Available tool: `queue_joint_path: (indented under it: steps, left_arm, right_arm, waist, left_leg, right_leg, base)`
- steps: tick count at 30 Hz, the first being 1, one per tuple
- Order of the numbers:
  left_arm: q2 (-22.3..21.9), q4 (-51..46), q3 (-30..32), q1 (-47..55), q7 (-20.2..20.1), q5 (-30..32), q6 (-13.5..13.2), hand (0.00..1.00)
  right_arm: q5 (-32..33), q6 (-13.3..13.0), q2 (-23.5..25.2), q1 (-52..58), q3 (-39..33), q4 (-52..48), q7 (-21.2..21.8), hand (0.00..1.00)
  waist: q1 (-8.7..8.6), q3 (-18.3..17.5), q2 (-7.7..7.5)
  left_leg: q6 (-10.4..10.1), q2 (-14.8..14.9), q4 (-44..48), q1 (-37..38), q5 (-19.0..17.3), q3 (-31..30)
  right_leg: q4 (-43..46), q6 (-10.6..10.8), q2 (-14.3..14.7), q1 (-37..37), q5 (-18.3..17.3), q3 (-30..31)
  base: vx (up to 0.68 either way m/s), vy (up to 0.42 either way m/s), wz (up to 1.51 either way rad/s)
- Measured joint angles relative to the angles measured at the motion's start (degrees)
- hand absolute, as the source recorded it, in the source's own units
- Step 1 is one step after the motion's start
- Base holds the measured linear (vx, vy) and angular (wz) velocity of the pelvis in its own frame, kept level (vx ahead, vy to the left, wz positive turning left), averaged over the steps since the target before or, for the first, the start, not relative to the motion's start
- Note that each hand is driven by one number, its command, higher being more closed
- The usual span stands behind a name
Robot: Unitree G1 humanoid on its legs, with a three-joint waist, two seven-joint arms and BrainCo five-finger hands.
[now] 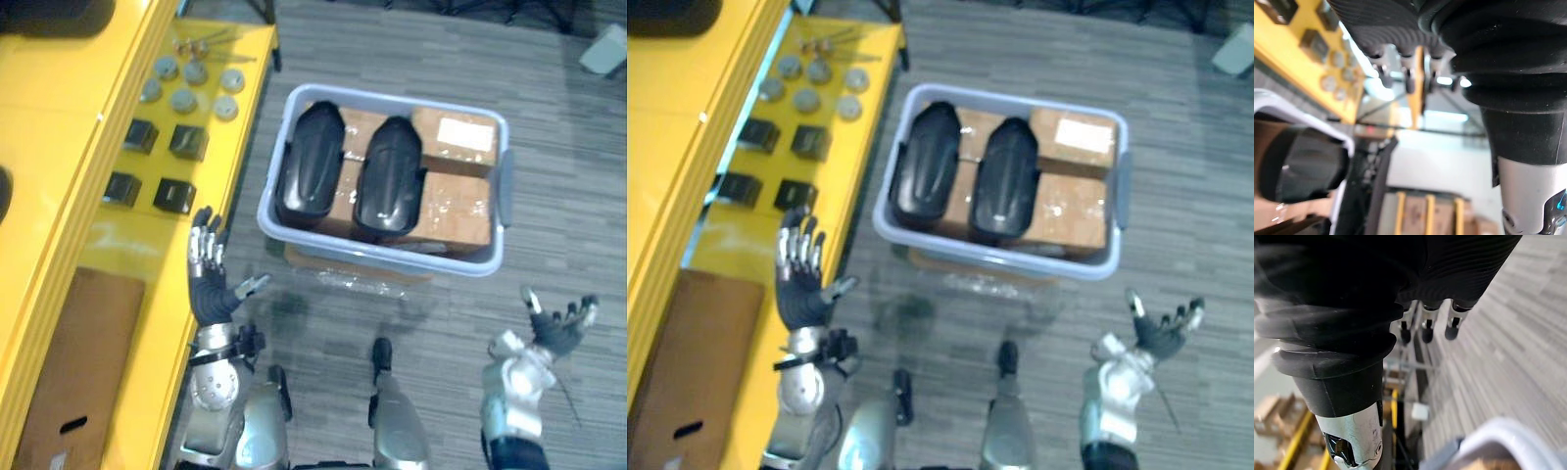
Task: Walk over and take plastic housings, then place them on the shelf
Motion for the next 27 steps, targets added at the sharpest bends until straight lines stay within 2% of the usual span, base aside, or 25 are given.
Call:
queue_joint_path:
  steps: [2,5,9,11,12,18,20,23,25,27]
  left_arm:
    - [0.00,0.21,-1.13,-0.83,-1.14,0.58,0.04,0.00]
    - [0.02,2.34,-2.62,-2.68,-3.67,0.60,1.45,0.00]
    - [-0.21,7.45,-4.12,-3.05,-4.37,0.46,3.79,0.00]
    - [-0.23,8.90,-5.06,-2.98,-4.32,0.48,4.33,0.00]
    - [-0.24,9.50,-5.44,-2.98,-4.28,0.50,4.33,0.00]
    - [-0.70,10.60,-6.46,-2.30,-3.53,0.47,4.03,0.00]
    - [-0.73,10.61,-6.64,-2.30,-3.17,0.44,3.95,0.00]
    - [-0.80,10.88,-8.14,-2.50,-2.53,-0.80,3.53,0.00]
    - [-2.28,12.15,-8.35,-2.60,-2.30,-1.32,3.52,0.00]
    - [-2.95,12.34,-8.42,-2.73,-2.12,-1.33,3.52,0.00]
  right_arm:
    - [0.34,1.24,-3.58,-4.76,0.06,3.94,1.04,0.00]
    - [1.17,3.78,-9.10,-11.98,1.04,9.68,4.47,0.00]
    - [1.06,6.46,-15.11,-21.00,4.81,14.43,6.69,0.00]
    - [1.04,8.24,-16.57,-23.94,6.34,16.66,7.58,0.00]
    - [1.04,9.60,-17.22,-24.95,6.84,17.92,7.77,0.00]
    - [0.39,15.57,-20.67,-31.12,10.03,24.62,8.97,0.00]
    - [-0.45,17.14,-20.78,-32.99,10.32,25.92,9.33,0.00]
    - [-1.40,21.16,-22.37,-36.00,12.44,29.52,10.03,0.00]
    - [-1.79,24.11,-23.71,-38.55,12.73,32.65,10.36,0.00]
    - [-1.92,25.94,-24.95,-40.02,13.15,34.50,11.17,0.00]
  waist:
    - [1.41,0.03,0.08]
    - [2.48,0.35,0.75]
    - [3.05,1.42,2.79]
    - [3.45,1.82,3.68]
    - [4.34,1.92,3.81]
    - [5.63,2.72,5.67]
    - [5.68,2.68,5.74]
    - [5.89,2.71,5.83]
    - [6.20,3.31,7.14]
    - [6.42,3.75,8.16]
  left_leg:
    - [0.01,-0.13,0.30,-0.76,0.01,-0.26]
    - [0.02,-0.56,1.18,-2.26,0.00,-1.82]
    - [0.07,-1.44,2.32,-3.93,0.02,-3.69]
    - [0.10,-1.59,3.14,-4.79,0.00,-4.53]
    - [0.10,-1.60,3.26,-5.20,0.00,-4.60]
    - [0.19,-1.83,4.74,-6.92,0.06,-6.16]
    - [0.30,-1.83,4.97,-7.47,0.14,-6.18]
    - [0.43,-1.88,5.86,-8.79,0.24,-6.47]
    - [0.54,-1.94,6.06,-8.78,0.31,-6.80]
    - [0.55,-1.99,6.13,-9.12,0.48,-7.27]
  right_leg:
    - [0.01,0.00,-0.11,-0.45,0.15,-0.15]
    - [0.03,0.02,-0.32,-0.55,0.21,-1.54]
    - [0.23,0.19,-0.96,-0.59,0.60,-3.94]
    - [0.28,0.12,-0.97,-0.67,0.78,-4.72]
    - [0.39,0.12,-0.97,-1.01,0.78,-4.96]
    - [1.89,0.10,-1.08,-1.79,0.76,-6.97]
    - [2.31,0.07,-1.15,-2.38,0.74,-7.34]
    - [2.68,0.07,-1.20,-3.23,0.74,-7.62]
    - [3.74,-0.12,-1.33,-3.30,0.60,-7.95]
    - [4.04,-0.44,-1.38,-3.36,0.38,-9.06]
  base:
    - [-0.03,-0.001,0.13]
    - [-0.03,0.002,0.23]
    - [-0.05,0.005,0.21]
    - [-0.06,0.005,0.15]
    - [-0.06,0.000,0.10]
    - [-0.07,0.000,0.11]
    - [-0.06,0.002,0.01]
    - [-0.07,0.016,0.04]
    - [-0.07,0.028,0.04]
    - [-0.06,0.013,0.10]
